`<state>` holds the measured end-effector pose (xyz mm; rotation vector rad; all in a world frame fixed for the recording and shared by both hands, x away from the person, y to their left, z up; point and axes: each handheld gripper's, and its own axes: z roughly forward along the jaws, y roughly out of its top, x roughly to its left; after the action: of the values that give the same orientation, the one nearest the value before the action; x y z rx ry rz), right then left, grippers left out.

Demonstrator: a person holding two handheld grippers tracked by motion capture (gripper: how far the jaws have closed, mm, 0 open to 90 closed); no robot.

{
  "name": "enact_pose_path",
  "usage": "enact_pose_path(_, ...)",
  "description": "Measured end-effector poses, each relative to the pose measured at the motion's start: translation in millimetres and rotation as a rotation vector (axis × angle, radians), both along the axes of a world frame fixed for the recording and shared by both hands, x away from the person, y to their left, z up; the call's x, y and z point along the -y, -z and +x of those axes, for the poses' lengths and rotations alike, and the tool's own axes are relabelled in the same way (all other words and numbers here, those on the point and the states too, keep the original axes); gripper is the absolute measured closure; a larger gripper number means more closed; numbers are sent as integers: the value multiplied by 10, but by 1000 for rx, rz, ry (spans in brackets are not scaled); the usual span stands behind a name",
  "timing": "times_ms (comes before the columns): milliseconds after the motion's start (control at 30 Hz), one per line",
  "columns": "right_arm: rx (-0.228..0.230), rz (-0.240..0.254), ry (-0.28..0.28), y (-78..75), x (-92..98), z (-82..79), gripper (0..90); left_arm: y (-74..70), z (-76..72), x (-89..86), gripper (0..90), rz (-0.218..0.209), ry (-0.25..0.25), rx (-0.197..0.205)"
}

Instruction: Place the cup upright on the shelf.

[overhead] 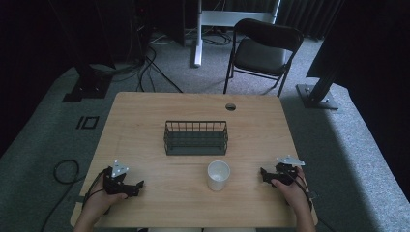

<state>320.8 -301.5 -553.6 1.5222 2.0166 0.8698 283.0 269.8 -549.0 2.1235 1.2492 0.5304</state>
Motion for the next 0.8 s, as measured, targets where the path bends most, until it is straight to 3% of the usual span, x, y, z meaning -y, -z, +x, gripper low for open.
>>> enact_pose_path(133,0,0,0,0,0,0,107,-7,15,109,19,14,36,3)
enact_pose_path(500,0,0,0,0,0,0,107,-17,13,383,19,-27,123,23)
enact_pose_path(800,0,0,0,0,0,0,107,-80,40,625,19,-25,198,28)
